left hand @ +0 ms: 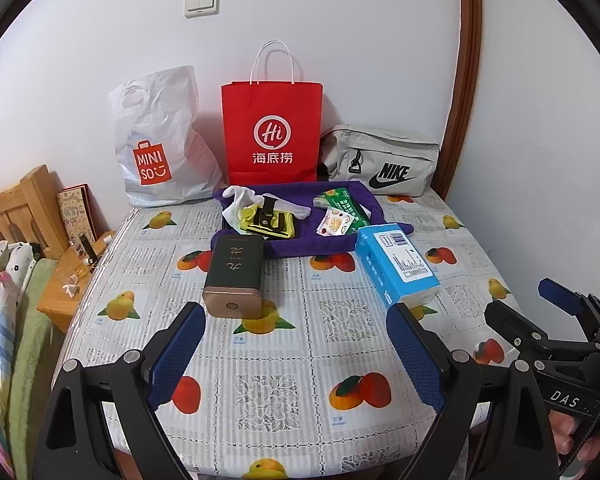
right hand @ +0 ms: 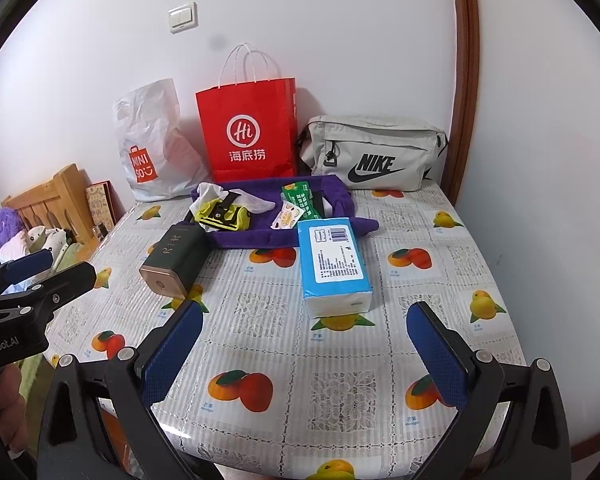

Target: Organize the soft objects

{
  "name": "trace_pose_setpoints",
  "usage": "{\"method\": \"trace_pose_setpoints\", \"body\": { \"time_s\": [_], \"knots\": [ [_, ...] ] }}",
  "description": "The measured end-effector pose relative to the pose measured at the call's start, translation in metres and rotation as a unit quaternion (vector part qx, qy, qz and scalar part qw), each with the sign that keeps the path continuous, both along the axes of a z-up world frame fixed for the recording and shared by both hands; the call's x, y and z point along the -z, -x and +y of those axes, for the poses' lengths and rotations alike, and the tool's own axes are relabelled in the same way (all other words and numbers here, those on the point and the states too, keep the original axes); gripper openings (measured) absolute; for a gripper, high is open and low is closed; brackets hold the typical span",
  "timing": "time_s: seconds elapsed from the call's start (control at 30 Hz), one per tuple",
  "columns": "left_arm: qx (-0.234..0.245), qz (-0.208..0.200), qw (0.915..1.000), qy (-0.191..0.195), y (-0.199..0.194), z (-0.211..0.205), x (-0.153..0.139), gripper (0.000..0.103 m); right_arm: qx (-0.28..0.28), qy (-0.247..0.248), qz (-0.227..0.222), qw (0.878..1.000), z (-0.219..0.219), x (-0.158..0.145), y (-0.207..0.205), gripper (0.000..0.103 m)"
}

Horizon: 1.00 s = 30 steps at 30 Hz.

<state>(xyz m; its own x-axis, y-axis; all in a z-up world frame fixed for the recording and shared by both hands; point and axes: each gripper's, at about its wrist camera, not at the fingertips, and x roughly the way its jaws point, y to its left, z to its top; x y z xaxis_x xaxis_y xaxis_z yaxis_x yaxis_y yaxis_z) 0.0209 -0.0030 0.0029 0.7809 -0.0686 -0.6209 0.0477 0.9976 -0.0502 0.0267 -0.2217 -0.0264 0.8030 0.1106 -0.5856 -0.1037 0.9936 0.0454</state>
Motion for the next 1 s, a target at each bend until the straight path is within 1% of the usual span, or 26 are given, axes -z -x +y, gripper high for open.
{"method": "trace_pose_setpoints", "body": {
  "time_s": [1.0],
  "knots": [
    [-0.002,0.002,1.0000,0.001,0.0001,0.0000,-0.0005,0.092,-0.003,0.000,-0.001,1.000,0.0030,-0.0010,0.0021,0.101]
  ]
}}
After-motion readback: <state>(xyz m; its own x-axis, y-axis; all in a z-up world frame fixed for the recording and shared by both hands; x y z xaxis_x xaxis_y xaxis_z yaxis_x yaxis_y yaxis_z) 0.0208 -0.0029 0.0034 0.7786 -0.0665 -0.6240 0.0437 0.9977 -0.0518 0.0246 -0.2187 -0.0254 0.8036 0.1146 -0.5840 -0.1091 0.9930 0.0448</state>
